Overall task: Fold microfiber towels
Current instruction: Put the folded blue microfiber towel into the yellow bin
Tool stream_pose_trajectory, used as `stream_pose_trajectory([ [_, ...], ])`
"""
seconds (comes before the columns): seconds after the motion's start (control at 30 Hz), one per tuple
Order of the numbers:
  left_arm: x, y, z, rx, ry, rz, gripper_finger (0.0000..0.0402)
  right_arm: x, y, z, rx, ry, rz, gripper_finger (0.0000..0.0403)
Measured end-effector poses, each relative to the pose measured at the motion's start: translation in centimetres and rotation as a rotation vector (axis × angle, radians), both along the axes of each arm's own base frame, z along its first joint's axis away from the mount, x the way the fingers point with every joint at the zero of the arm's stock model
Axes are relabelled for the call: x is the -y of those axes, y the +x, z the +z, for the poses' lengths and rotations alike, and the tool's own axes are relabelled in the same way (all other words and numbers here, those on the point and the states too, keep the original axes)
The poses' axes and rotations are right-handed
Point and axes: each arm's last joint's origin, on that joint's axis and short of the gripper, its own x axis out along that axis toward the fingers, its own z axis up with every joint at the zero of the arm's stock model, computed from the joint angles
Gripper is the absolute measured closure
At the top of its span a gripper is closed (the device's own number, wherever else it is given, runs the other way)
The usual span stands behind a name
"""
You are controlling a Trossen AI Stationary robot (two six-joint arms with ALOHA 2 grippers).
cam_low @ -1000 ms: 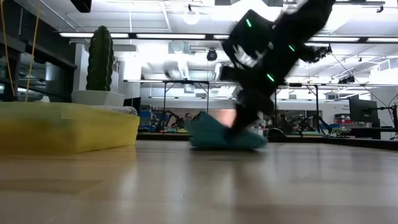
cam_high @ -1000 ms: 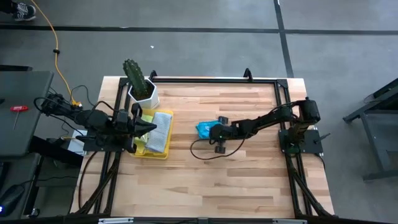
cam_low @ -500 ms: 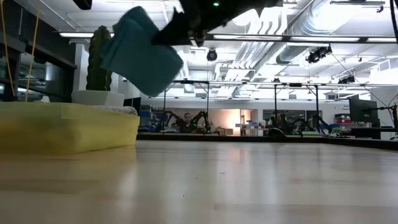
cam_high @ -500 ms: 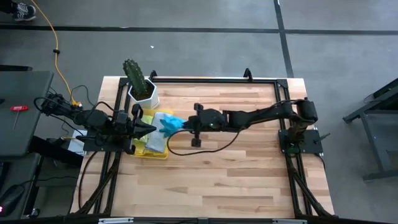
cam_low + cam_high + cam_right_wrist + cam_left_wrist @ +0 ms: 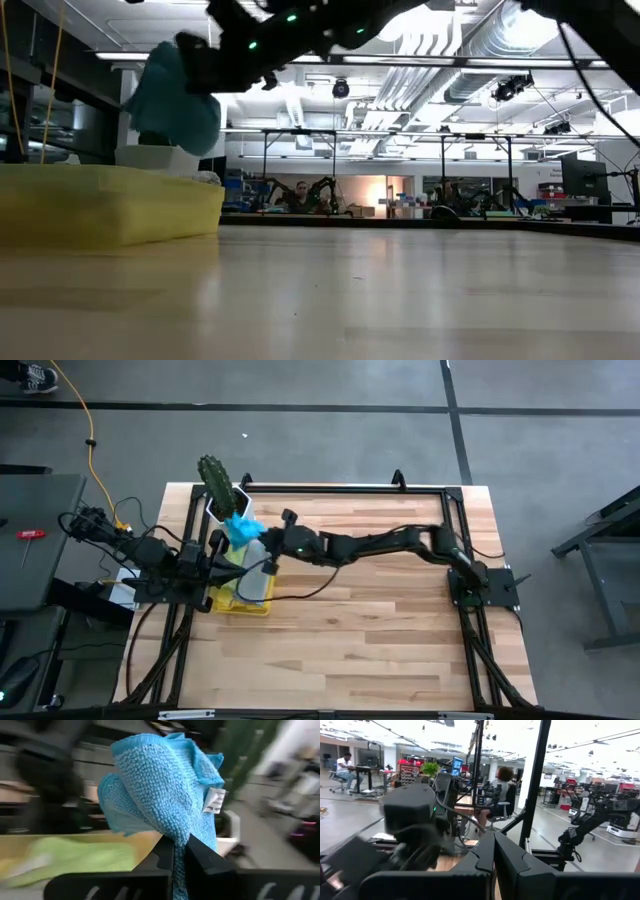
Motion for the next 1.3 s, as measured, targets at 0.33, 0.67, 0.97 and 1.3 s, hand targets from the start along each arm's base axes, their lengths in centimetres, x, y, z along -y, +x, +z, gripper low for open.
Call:
stream_pose_trajectory([
  [0.33,0.2,-0.1,0.0,0.0,0.007,-0.014,0.0401,-0.5,3.6,-4.4,-0.188,-0.046,-0.217,0.0403],
  [0.67,0.2,-0.1,0.0,0.004,0.005,-0.014,0.0402,-3.5,3.6,-4.0,-0.172,0.015,-0.314,0.0403],
  [0.97,0.2,-0.1,0.2,0.018,0.0,-0.014,0.0402,-3.9,3.9,-4.4,-0.105,0.241,-0.213,0.0402],
  [1.3,0.2,0.0,0.1,0.013,0.0,-0.014,0.0402,-3.9,4.8,-6.2,-0.011,0.463,-0.147,0.0385],
])
